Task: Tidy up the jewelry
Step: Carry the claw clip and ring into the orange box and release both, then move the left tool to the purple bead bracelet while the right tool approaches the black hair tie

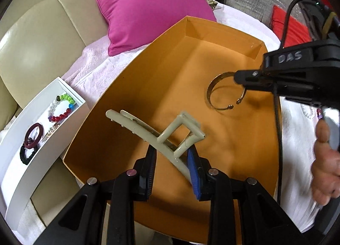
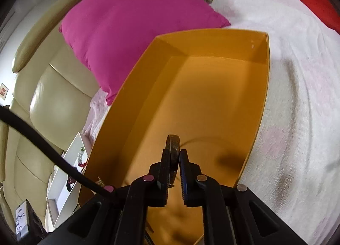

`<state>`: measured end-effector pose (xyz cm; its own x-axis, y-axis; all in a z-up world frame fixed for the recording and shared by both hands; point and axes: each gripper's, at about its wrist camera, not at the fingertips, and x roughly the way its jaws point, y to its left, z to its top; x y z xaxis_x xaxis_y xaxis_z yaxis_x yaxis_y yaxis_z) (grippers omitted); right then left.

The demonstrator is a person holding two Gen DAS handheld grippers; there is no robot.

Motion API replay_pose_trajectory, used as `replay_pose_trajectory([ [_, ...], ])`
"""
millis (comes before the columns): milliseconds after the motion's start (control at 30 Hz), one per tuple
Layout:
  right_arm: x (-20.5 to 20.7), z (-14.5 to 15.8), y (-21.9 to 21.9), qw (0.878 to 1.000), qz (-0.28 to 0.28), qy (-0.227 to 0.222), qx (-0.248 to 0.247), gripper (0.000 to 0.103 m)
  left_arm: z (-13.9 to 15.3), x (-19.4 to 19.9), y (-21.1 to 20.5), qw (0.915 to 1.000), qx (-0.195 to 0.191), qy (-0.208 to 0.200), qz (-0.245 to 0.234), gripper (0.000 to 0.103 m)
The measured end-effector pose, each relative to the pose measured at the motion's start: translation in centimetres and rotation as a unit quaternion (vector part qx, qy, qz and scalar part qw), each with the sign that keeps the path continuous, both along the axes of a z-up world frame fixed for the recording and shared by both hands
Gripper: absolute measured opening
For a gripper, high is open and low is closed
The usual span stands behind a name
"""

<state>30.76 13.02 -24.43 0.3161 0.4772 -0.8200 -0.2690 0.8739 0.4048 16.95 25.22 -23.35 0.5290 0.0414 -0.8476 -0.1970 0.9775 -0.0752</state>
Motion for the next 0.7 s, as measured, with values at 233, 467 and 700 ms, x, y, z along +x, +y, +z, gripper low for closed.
replay_pose_trajectory([
  [233, -1.8, 3.3, -4.6, 0.998, -0.012, -0.041, 0.05, 0.024, 0.0, -0.6, -0.8, 0.999, 0.037, 0.012, -0.02, 0.032],
  [467, -4.7, 5.1, -15.5, 0.992, -0.083, -0.066, 0.063, 0.033, -1.0, -0.9, -2.5, 0.9854, 0.141, 0.047, -0.084, 0.034],
  [700, -8.3, 4.0, -30.2, 0.974, -0.208, -0.051, 0.071, 0.033, -1.9, -0.7, -3.6, 0.9571, 0.238, 0.086, -0.142, 0.034],
])
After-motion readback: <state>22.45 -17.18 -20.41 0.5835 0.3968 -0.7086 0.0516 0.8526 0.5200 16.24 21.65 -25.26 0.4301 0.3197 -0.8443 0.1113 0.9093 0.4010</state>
